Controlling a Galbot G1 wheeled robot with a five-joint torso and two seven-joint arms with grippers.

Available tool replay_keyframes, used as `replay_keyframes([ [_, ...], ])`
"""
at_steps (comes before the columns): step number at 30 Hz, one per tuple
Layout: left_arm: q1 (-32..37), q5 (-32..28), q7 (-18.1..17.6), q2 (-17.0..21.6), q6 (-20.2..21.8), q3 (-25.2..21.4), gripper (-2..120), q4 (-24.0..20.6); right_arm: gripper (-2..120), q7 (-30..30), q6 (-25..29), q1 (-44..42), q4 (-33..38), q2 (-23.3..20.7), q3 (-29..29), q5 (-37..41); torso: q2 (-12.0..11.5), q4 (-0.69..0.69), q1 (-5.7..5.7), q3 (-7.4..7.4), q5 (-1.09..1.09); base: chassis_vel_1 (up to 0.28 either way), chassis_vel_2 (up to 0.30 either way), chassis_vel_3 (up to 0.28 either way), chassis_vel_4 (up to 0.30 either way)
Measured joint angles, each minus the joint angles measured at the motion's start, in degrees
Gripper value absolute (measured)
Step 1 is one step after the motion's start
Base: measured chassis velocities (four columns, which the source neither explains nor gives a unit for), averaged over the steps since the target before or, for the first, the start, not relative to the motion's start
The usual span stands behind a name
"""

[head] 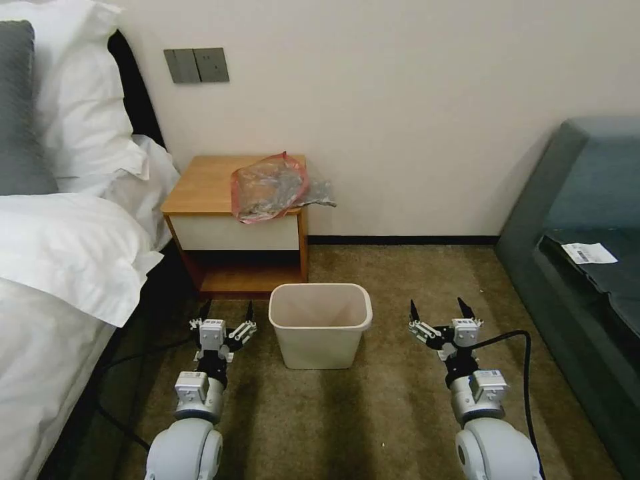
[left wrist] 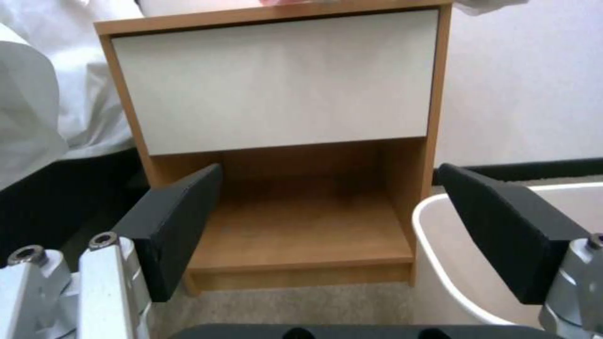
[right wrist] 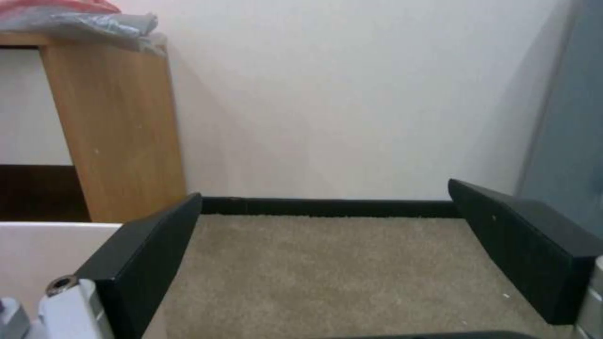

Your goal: Pick up the garbage bag from the table and place it over the trash can.

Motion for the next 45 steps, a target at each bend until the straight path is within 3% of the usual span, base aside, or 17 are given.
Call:
replay_keyframes([
  [36,-0.19,-0.16,-0.06,0.25,-0.22,0.01,89,0.25,100,0.00,0.24,0.00,-0.09,-0.02,0.02,0.02,0.00,0.00,0.00,0.00,0.00,0.000,0.000,0.000,0.000],
  [38,-1.49,-1.80,-1.17,1.83,-2.19,0.00,93,1.55,100,-0.15,1.24,-0.01,-0.51,-0.17,0.24,0.30,0.00,0.01,0.00,0.00,-0.01,0.000,0.000,0.000,0.000],
  [41,-5.59,-6.82,-4.89,6.71,-8.45,-0.20,97,5.56,100,-1.21,7.12,-0.21,-3.12,-1.36,2.01,2.32,0.00,0.00,0.01,0.00,-0.01,0.000,0.000,0.000,0.000],
  [42,-5.59,-6.82,-4.89,6.71,-8.45,-0.20,97,5.56,100,-1.21,7.12,-0.21,-3.12,-1.36,2.01,2.32,0.00,0.00,0.01,0.00,-0.01,0.000,0.000,0.000,0.000],
  [45,-10.24,-12.62,-9.23,12.34,-15.66,-0.45,98,10.22,100,-2.57,14.57,-0.49,-6.39,-2.87,4.20,4.92,0.00,0.00,0.01,0.00,-0.01,0.000,0.000,0.000,0.000],
])
